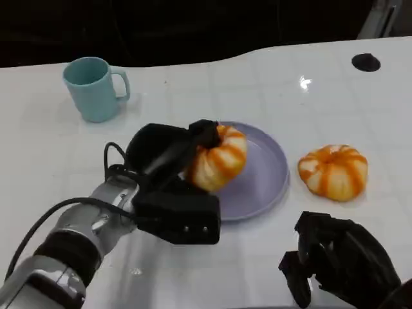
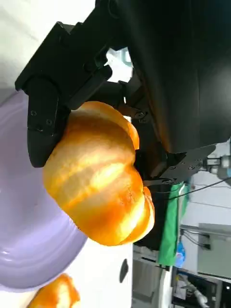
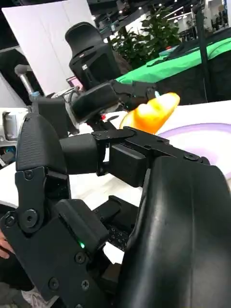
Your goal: Grasp the bread from the table and place it into the plate.
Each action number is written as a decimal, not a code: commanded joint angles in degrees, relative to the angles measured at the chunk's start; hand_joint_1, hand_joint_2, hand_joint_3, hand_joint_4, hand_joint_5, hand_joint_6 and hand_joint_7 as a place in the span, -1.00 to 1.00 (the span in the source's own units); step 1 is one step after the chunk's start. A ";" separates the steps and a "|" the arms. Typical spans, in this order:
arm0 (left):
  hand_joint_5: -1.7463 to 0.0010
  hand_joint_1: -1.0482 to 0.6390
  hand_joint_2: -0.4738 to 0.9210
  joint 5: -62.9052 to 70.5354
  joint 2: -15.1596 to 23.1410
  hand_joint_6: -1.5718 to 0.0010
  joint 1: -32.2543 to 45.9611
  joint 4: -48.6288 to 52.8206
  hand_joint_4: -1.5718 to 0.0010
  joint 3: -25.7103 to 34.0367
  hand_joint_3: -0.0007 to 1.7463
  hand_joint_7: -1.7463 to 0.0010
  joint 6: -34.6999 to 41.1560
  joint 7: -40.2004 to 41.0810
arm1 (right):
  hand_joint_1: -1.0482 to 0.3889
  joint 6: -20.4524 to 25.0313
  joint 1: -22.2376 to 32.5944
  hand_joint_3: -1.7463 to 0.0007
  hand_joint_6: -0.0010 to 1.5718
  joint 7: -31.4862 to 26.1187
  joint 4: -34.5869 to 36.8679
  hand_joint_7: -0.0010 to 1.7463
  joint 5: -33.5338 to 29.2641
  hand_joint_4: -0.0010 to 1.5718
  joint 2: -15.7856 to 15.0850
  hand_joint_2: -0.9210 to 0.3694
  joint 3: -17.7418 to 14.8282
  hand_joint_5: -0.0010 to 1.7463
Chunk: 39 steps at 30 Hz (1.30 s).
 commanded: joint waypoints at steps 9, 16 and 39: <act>0.56 -0.52 1.00 -0.86 2.35 0.50 -3.57 -2.00 0.52 -2.86 -0.66 0.98 2.86 -15.88 | -0.84 -1.20 0.22 0.25 0.31 -0.20 -0.15 0.62 0.15 0.53 -0.26 -0.51 -0.14 0.80; 0.79 -0.91 1.00 1.85 3.92 0.76 -2.71 -6.12 0.89 -5.14 -0.35 1.00 7.27 -17.93 | -0.83 -0.91 0.29 0.28 0.31 -0.11 -0.34 0.61 0.52 0.54 -0.33 -0.52 -0.21 0.79; -0.62 -0.69 1.00 -5.66 7.34 0.28 7.91 -19.26 0.54 2.71 -0.64 0.01 0.27 -10.03 | -0.83 -1.23 0.59 0.35 0.32 -0.09 -0.57 0.61 0.26 0.53 -0.62 -0.58 -0.14 0.79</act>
